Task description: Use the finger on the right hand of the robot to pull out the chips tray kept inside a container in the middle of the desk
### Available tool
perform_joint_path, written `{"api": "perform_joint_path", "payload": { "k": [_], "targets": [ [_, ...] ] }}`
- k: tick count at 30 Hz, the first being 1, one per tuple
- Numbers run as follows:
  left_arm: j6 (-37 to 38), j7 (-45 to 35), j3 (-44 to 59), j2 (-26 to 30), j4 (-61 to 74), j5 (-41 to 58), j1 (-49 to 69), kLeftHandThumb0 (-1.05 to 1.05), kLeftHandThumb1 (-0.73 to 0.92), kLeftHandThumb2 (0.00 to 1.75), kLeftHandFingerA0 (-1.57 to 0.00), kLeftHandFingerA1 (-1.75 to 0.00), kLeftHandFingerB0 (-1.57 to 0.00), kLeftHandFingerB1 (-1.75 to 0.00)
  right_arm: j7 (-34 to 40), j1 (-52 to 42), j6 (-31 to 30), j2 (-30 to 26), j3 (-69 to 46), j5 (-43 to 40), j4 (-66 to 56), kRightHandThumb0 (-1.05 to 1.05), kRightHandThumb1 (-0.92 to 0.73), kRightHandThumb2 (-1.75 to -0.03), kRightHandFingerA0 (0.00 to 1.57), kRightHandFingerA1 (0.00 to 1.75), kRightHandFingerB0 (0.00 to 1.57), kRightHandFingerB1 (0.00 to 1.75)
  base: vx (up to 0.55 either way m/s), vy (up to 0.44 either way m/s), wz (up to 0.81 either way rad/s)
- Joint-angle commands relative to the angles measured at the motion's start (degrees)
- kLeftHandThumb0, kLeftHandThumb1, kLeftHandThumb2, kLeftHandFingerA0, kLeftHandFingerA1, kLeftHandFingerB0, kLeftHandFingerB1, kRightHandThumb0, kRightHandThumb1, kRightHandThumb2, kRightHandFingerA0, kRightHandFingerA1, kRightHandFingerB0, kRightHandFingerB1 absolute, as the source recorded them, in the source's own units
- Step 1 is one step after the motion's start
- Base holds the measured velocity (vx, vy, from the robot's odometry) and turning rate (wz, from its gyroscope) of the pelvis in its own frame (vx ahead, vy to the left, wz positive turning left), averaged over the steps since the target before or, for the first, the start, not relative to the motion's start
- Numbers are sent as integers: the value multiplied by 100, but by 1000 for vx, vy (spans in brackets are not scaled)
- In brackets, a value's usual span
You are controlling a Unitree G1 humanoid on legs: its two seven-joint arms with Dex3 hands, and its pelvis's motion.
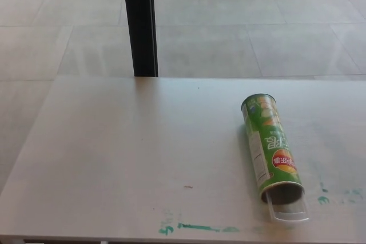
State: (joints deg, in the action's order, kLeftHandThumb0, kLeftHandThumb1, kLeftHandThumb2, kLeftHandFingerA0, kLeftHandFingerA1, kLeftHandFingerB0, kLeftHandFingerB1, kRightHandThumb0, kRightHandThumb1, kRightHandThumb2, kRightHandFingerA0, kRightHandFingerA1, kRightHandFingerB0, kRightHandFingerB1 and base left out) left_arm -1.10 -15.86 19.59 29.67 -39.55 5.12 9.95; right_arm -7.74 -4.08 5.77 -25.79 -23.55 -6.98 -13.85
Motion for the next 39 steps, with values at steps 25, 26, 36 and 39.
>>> {"api": "perform_joint_path", "payload": {
  "k": [25,26,36,39],
  "targets": [
    [-124,-109,9,209,83,16,104,-26,64,63,-60,-74,-51,-60,-592,675,66,-1254,2903,2704,595,-28,-55,-57,84,119,35,33,0,0,0],
    [-118,-102,11,206,41,19,83,-25,64,63,-59,-74,-51,-60,-601,677,81,-1267,2919,2697,618,-27,-55,-57,83,119,34,32,0,0,0],
    [-65,-89,-5,247,-119,-3,83,-25,65,63,-61,-74,-51,-60,-663,667,284,-1704,3537,3687,797,-40,-51,-75,85,111,24,41,0,0,0],
    [-125,-96,17,234,-49,34,107,-25,64,64,-59,-74,-52,-61,-459,703,513,-1716,3691,3841,1084,-33,-59,-59,79,128,30,31,0,0,0]
  ]
}}
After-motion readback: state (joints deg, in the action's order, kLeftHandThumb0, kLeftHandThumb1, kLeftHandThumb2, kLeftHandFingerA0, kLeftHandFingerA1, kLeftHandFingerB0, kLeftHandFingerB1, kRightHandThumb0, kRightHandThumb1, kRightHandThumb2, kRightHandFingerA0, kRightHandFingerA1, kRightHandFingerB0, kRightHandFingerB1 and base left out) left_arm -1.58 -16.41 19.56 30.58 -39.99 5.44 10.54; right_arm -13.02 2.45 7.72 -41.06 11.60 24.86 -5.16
